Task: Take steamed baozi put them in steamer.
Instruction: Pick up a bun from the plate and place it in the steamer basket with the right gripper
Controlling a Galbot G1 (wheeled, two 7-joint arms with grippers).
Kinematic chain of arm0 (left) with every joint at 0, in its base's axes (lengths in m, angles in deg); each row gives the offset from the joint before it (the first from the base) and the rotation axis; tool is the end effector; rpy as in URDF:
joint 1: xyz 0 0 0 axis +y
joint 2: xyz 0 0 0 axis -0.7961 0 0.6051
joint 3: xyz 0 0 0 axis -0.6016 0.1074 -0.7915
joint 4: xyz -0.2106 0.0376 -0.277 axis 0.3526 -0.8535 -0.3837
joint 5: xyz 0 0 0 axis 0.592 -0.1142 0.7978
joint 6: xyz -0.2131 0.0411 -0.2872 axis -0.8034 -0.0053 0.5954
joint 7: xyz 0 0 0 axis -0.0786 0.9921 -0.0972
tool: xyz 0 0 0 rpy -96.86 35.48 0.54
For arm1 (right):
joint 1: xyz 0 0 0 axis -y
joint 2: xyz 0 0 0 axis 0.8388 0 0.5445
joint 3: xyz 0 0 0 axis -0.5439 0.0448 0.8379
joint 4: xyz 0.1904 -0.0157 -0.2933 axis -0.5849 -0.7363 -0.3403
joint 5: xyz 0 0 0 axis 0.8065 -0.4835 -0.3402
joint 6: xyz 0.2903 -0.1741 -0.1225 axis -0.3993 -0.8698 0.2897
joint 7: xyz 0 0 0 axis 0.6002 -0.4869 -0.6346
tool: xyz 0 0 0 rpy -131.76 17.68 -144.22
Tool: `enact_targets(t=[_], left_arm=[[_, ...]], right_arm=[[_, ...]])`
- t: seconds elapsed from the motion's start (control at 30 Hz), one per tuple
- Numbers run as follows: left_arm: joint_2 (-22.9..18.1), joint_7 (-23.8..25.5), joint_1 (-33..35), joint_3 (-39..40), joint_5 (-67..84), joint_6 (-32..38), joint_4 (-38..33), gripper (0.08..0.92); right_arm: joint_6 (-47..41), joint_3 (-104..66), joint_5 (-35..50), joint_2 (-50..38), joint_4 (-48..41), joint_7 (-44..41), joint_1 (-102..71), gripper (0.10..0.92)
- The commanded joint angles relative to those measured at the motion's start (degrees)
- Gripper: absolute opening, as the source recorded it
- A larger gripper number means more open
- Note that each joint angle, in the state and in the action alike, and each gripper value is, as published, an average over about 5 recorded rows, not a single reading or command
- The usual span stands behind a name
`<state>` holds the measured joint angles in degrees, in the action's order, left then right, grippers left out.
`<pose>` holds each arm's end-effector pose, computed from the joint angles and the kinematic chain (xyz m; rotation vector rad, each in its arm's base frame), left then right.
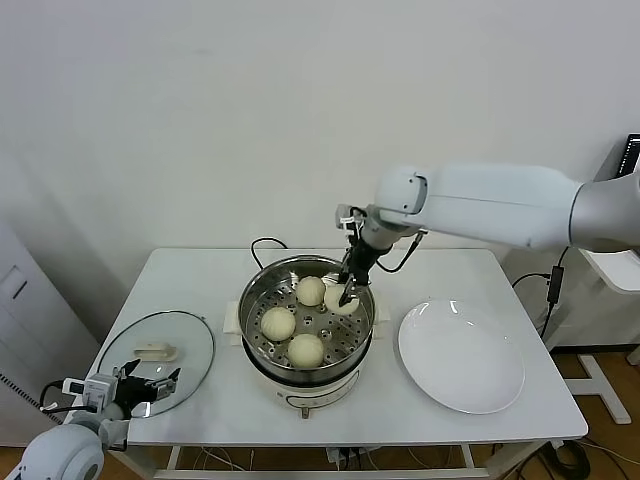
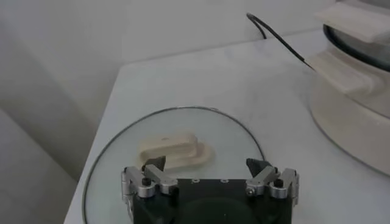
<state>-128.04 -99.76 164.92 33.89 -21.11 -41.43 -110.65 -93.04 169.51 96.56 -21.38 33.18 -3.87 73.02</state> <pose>0.2484 0.1506 -0.2864 -0.1138 -2.5036 -0.2506 0.5555 0.0739 -0.0582 1.4484 -1.4504 1.1411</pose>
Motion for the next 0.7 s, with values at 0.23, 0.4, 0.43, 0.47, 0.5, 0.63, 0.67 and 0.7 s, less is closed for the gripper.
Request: enact_targets(t=[0.23, 0.4, 0.43, 0.47, 0.5, 0.63, 0.67, 0.7], left_arm=[[-0.3, 0.0, 0.4, -0.2, 0.0, 0.0, 0.5, 0.823], [-0.4, 0.0, 0.5, -0.2, 0.0, 0.1, 0.7, 0.823], [-0.4, 0.0, 0.5, -0.2, 0.0, 0.1, 0.8, 0.823], [-0.4, 0.0, 0.5, -0.2, 0.0, 0.1, 0.8, 0.823], [-0.4, 0.0, 0.5, -0.3, 0.0, 0.1, 0.8, 0.823], [-0.4, 0.0, 0.6, -0.5, 0.0, 0.1, 0.7, 0.823], [-0.4, 0.0, 0.6, -0.5, 0.0, 0.1, 0.6, 0.823], [-0.4, 0.0, 0.7, -0.6, 0.0, 0.1, 0.6, 0.823]], right_arm=[[-2.3, -0.7, -2.8, 2.1, -0.8, 3.5, -6.3, 0.42], [-2.2, -2.0, -3.0, 1.9, -1.4, 2.9, -6.5, 0.52], [-2.1, -2.5, -3.0, 1.7, -1.5, 2.7, -6.4, 0.546], [-2.0, -3.0, -3.0, 1.5, -1.7, 2.3, -6.2, 0.581], [-1.9, -3.7, -2.9, 1.2, -1.9, 1.8, -5.8, 0.607], [-0.9, -6.5, -2.6, -2.1, -2.1, -0.7, -3.3, 0.72], [-0.5, -7.2, -2.5, -3.4, -2.0, -1.2, -2.7, 0.751], [0.0, -8.4, -2.4, -5.1, -2.0, -1.6, -2.2, 0.774]])
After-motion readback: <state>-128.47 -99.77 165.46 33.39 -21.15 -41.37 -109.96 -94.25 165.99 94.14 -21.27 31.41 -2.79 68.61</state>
